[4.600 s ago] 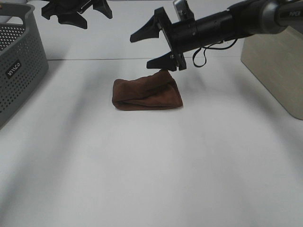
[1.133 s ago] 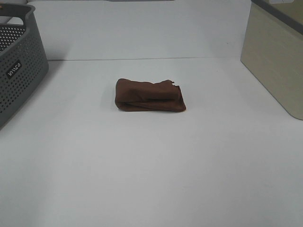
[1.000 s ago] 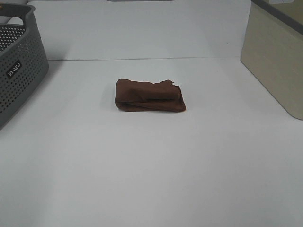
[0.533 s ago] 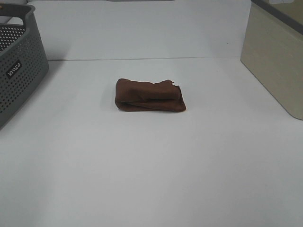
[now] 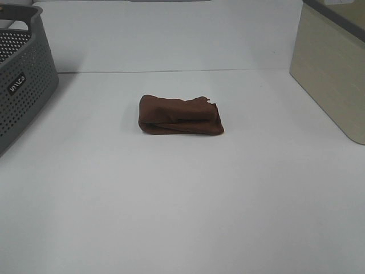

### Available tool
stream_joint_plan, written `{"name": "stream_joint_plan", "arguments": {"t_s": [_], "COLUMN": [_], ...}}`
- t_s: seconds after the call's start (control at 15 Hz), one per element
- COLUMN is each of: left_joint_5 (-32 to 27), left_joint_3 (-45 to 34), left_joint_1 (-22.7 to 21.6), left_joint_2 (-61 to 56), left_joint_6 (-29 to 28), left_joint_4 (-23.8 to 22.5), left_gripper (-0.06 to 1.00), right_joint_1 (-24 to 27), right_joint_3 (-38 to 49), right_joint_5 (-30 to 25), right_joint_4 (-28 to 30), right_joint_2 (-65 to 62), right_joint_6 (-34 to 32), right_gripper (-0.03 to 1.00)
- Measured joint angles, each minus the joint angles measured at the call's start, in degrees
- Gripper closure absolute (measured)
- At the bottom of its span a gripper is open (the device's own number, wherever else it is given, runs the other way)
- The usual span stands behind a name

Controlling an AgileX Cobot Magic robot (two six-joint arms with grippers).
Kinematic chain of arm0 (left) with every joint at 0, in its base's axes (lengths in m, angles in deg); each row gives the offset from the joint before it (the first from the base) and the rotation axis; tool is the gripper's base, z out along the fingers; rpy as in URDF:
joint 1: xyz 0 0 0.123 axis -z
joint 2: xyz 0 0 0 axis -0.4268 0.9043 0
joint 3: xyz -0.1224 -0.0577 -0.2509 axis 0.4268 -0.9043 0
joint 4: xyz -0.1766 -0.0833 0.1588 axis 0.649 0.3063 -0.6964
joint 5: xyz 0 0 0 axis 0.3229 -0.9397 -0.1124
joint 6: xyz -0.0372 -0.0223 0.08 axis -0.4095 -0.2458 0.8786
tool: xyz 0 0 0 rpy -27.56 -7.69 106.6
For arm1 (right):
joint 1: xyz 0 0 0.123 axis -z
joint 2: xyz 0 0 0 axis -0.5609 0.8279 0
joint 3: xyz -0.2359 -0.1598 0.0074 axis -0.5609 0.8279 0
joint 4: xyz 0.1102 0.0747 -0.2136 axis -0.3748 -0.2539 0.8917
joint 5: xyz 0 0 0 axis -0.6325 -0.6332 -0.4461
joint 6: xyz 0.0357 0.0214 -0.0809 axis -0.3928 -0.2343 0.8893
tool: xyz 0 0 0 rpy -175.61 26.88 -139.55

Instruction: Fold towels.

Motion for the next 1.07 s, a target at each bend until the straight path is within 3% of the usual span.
{"name": "stream_joint_plan", "arguments": {"t_s": [0.53, 0.73, 1.07], "left_joint_5": [-0.1, -0.1, -0.1], "left_joint_3": [0.0, 0.0, 0.0], "left_joint_1": [-0.1, -0.1, -0.1], "left_joint_2": [-3.9, -3.9, -3.9], "left_joint_6": [0.0, 0.0, 0.2], "left_joint_4": [0.0, 0.0, 0.0], "left_gripper": [0.26, 0.26, 0.26], "right_joint_1": [0.1, 3.5, 3.8], "right_joint_3": [0.0, 0.0, 0.0], "right_joint_5": [0.0, 0.0, 0.0], "right_joint_4": [-0.4, -0.7, -0.8], "right_joint_2": [-3.1, -3.1, -3.1], "right_joint_6": [0.0, 0.0, 0.0], "right_gripper": [0.14, 0.14, 0.14]}}
